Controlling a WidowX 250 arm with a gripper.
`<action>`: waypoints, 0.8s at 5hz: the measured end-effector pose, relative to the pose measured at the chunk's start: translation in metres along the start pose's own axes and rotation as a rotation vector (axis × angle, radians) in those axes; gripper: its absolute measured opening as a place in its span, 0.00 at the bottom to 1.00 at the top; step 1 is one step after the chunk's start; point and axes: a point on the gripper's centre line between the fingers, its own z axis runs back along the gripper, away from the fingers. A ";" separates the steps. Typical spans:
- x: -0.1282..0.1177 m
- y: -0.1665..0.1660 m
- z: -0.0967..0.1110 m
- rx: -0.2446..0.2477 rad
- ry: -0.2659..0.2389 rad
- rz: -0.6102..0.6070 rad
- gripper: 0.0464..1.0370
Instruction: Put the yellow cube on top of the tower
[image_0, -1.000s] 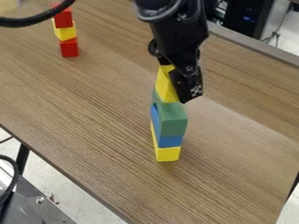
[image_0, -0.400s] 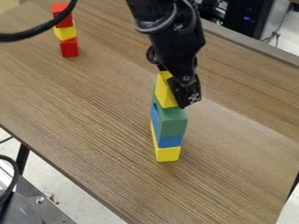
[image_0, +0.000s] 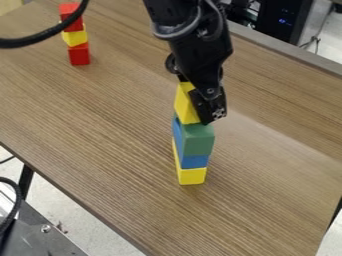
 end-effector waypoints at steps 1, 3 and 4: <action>0.000 0.000 0.000 0.002 0.004 0.004 0.63; 0.002 0.002 0.000 0.024 -0.004 0.004 0.96; 0.004 0.004 0.002 0.048 -0.014 0.003 0.96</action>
